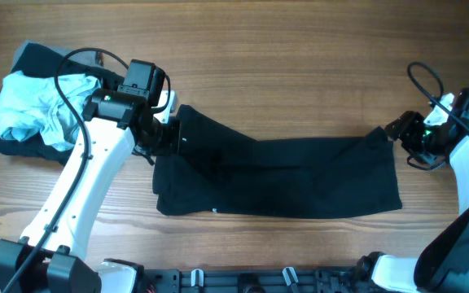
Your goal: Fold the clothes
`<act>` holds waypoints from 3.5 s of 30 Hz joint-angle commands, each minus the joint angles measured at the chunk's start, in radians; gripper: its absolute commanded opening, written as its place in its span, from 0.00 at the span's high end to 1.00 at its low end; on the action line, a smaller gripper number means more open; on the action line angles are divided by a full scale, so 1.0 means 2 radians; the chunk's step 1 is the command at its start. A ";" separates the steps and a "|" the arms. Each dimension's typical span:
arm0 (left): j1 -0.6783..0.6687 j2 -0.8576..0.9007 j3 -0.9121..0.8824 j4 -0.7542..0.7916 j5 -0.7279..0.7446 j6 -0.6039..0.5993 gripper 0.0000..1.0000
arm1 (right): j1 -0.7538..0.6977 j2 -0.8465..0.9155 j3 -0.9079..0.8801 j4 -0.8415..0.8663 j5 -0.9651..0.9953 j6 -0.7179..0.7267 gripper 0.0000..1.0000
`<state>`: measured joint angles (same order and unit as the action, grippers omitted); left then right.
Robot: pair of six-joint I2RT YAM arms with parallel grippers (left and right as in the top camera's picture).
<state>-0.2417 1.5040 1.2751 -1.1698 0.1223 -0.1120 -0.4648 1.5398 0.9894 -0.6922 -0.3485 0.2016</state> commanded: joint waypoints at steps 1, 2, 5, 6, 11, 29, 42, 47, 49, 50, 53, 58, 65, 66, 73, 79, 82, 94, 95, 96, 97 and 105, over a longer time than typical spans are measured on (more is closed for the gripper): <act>0.001 -0.012 0.007 0.009 0.013 -0.006 0.96 | 0.012 0.039 -0.012 -0.001 -0.018 -0.012 0.49; 0.001 -0.012 0.007 0.011 0.013 -0.006 0.96 | 0.015 0.047 -0.012 -0.001 -0.024 -0.024 0.51; 0.001 -0.012 0.007 0.018 0.013 -0.006 0.96 | 0.030 0.065 -0.012 -0.005 -0.024 -0.027 0.55; 0.001 -0.012 0.007 0.019 0.013 -0.006 0.96 | 0.034 0.069 -0.012 -0.006 -0.021 -0.026 0.56; 0.001 -0.012 0.007 0.019 0.013 -0.006 0.96 | 0.043 0.087 -0.017 0.001 0.008 -0.008 0.69; 0.001 -0.012 0.007 0.023 0.013 -0.006 0.96 | 0.044 0.087 -0.017 -0.025 0.004 -0.034 0.70; 0.001 -0.012 0.007 0.025 0.013 -0.006 0.96 | 0.047 0.078 0.013 -0.061 -0.056 -0.065 0.70; 0.001 -0.012 0.007 0.029 0.013 -0.006 0.96 | 0.047 0.061 0.022 -0.114 -0.050 -0.033 0.63; 0.001 -0.012 0.007 0.030 0.013 -0.006 0.96 | 0.047 0.062 0.014 -0.120 -0.021 -0.014 0.62; 0.001 -0.012 0.007 0.030 0.013 -0.006 0.96 | 0.047 0.062 0.008 -0.120 -0.003 -0.003 0.62; 0.001 -0.012 0.007 0.030 0.013 -0.006 0.96 | 0.047 0.062 -0.017 -0.096 0.017 0.022 0.62; 0.001 -0.012 0.007 0.030 0.013 -0.006 0.96 | 0.047 0.063 -0.044 -0.029 0.016 0.067 0.62; 0.001 -0.012 0.007 0.029 0.013 -0.006 0.96 | 0.047 0.063 -0.052 0.008 -0.009 0.069 0.79; 0.001 -0.012 0.007 0.029 0.013 -0.006 0.96 | 0.047 0.063 -0.052 0.007 -0.009 0.065 0.81; 0.001 -0.012 0.007 0.028 0.013 -0.006 0.96 | 0.041 0.059 -0.032 -0.012 -0.009 0.031 0.96; 0.001 -0.013 0.007 0.039 0.013 -0.006 0.96 | 0.020 0.017 -0.010 -0.011 -0.019 0.006 0.96; 0.001 -0.013 0.010 0.039 0.013 -0.006 0.96 | 0.018 -0.007 -0.007 -0.022 -0.019 -0.007 0.96; 0.001 -0.048 0.030 -0.035 -0.005 -0.006 0.96 | 0.018 -0.022 -0.007 -0.184 0.098 0.084 0.96; 0.001 -0.048 0.030 -0.042 -0.005 -0.006 0.96 | 0.018 -0.022 -0.007 -0.192 0.105 0.084 0.96; 0.001 -0.048 0.030 -0.052 -0.005 -0.006 0.96 | 0.018 -0.022 -0.007 -0.201 0.115 0.084 0.96; 0.001 -0.048 0.030 -0.062 -0.005 -0.006 0.96 | 0.018 -0.022 -0.007 -0.208 0.124 0.084 0.96; 0.001 -0.048 0.024 -0.125 -0.005 -0.006 0.96 | 0.018 -0.022 -0.007 -0.218 0.132 0.082 0.96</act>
<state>-0.2417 1.4227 1.3155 -1.3968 0.1249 -0.1146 -0.4263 1.5116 0.9604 -1.1233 -0.1272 0.3519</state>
